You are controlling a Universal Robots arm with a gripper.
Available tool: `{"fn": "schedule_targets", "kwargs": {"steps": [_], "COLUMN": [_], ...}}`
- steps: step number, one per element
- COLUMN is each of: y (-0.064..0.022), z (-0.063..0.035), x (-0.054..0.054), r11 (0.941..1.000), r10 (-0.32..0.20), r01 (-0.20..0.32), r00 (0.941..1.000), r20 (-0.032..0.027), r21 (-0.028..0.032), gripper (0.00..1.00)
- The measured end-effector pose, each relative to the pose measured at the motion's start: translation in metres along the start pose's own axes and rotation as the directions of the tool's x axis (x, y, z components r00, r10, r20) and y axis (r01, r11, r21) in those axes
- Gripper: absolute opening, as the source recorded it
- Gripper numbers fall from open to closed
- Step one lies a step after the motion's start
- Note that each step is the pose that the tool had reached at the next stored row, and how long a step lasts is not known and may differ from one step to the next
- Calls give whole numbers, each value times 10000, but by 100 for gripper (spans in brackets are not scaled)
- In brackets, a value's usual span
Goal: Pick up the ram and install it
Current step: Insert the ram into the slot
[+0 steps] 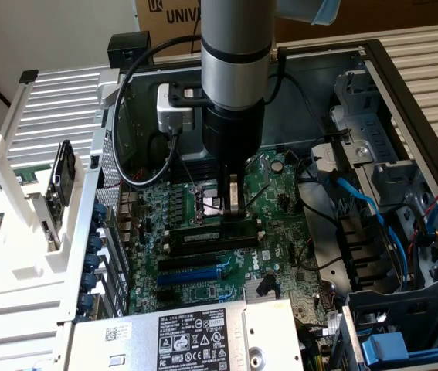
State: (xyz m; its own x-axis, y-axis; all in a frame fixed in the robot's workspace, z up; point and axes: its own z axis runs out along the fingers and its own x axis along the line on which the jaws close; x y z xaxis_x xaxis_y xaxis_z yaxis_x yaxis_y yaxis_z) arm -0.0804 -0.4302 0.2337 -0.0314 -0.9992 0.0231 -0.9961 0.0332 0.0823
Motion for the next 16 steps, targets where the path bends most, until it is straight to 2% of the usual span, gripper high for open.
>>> {"fn": "schedule_targets", "kwargs": {"steps": [4,9,16], "y": [4,4,7], "z": [3,11,14], "x": [-2,-2,-3], "r11": [10000,10000,10000], "r10": [-2,0,1], "r01": [2,0,-1], "r00": [10000,10000,10000], "r20": [-2,-8,-8], "r21": [4,38,40], "gripper": [12,12,12]}}
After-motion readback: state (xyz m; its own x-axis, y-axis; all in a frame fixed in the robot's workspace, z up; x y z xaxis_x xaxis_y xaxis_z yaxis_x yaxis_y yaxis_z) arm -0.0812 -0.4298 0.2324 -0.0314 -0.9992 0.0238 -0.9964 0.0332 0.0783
